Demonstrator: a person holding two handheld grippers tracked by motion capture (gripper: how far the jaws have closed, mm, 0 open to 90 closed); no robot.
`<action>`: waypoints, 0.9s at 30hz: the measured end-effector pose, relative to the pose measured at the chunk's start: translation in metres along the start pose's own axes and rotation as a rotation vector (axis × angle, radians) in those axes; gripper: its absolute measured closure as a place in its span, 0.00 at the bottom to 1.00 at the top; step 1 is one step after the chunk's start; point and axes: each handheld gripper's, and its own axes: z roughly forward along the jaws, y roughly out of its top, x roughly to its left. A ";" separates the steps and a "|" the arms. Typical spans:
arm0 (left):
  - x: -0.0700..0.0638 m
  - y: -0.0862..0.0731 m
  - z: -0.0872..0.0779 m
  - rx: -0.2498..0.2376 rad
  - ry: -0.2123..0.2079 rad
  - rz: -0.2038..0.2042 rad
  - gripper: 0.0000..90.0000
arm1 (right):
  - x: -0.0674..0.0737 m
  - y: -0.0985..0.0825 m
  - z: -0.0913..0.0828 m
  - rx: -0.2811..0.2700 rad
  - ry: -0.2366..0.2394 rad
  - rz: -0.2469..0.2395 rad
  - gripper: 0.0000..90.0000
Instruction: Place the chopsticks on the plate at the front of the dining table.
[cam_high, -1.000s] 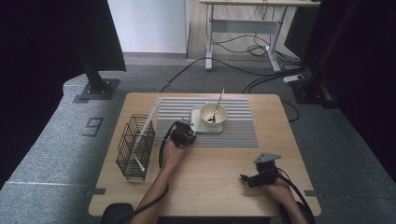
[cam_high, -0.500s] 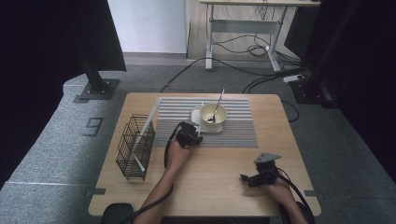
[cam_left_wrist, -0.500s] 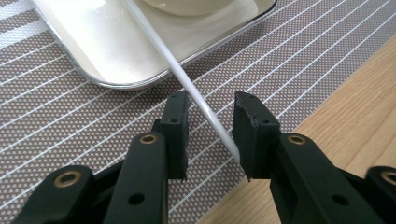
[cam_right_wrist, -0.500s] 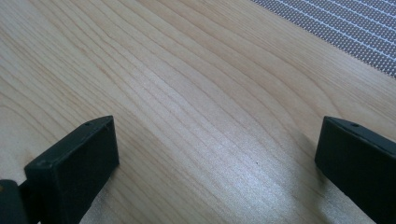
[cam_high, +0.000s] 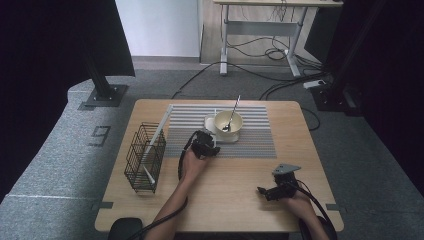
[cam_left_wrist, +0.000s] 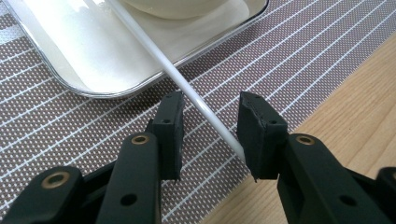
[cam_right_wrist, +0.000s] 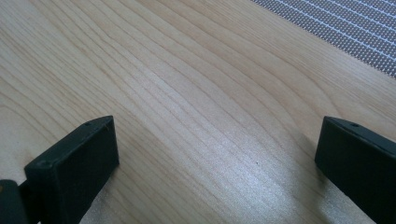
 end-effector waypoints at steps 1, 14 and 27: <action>0.000 0.000 0.000 0.000 0.000 0.000 0.67 | 0.000 0.000 0.000 0.000 0.000 0.000 0.00; -0.009 0.007 -0.019 -0.047 0.008 0.031 0.36 | 0.000 0.000 0.000 0.000 0.000 0.000 0.00; -0.028 -0.003 -0.052 -0.138 -0.062 0.122 0.15 | 0.000 0.000 0.000 0.000 0.000 -0.002 0.00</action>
